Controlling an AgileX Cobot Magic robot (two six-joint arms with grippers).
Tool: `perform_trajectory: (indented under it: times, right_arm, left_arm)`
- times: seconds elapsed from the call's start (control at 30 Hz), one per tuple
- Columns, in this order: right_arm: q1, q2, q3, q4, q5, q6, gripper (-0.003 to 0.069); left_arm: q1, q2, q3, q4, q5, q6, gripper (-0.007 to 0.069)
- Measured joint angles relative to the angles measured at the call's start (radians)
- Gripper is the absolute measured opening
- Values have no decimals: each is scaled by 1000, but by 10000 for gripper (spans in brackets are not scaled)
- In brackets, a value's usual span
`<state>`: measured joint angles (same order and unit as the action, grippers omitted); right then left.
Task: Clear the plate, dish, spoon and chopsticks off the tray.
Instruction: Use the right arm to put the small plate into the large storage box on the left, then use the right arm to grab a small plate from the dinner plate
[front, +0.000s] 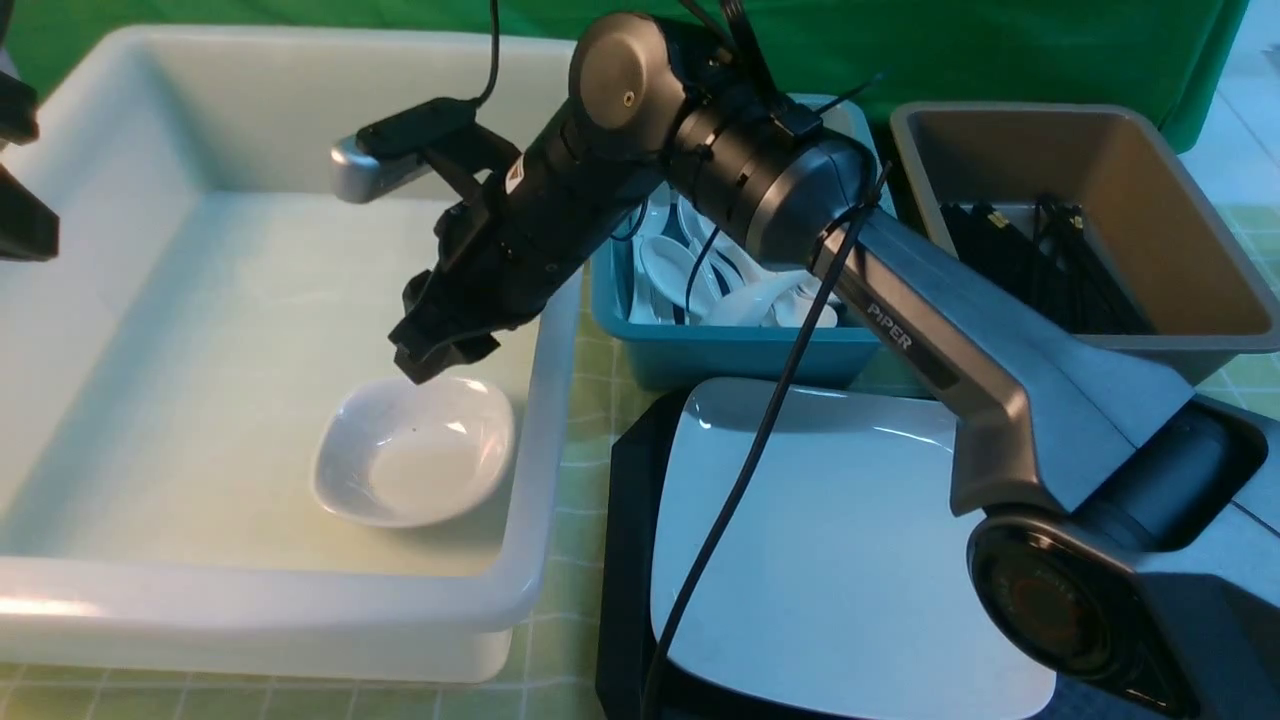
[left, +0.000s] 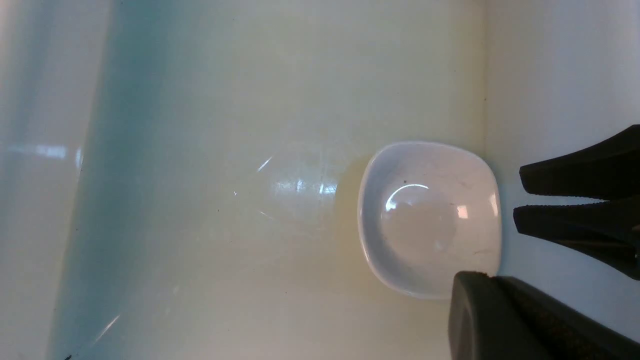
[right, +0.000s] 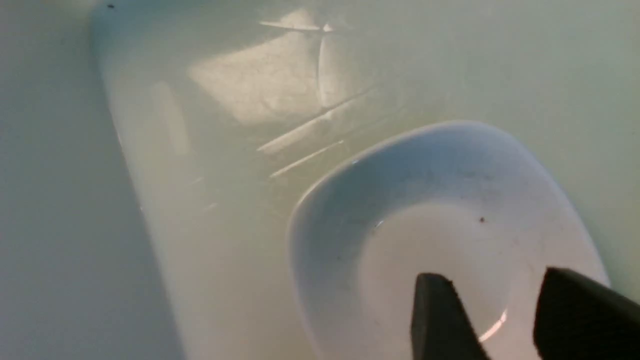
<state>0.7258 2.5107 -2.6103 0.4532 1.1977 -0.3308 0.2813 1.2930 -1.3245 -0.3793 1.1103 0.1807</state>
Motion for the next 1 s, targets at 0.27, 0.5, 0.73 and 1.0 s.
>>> perform_trajectory:
  times: [0.27,0.5,0.73,1.0]
  right_arm:
    - [-10,-40,-136,-57,19,23,219]
    - [-15,-297,-121,-271,17,175,29]
    - [-17,-659,255,-406,16,216,10]
    - [-221,-1060,966,-453,-21,283,3]
  left_arm:
    - [0,0,0,0,0,0,-1]
    - [0,0,0,0,0,17,-1]
    - [0,0,0,0,0,23,-1]
    - [0,0,1,0,-8,26,-1]
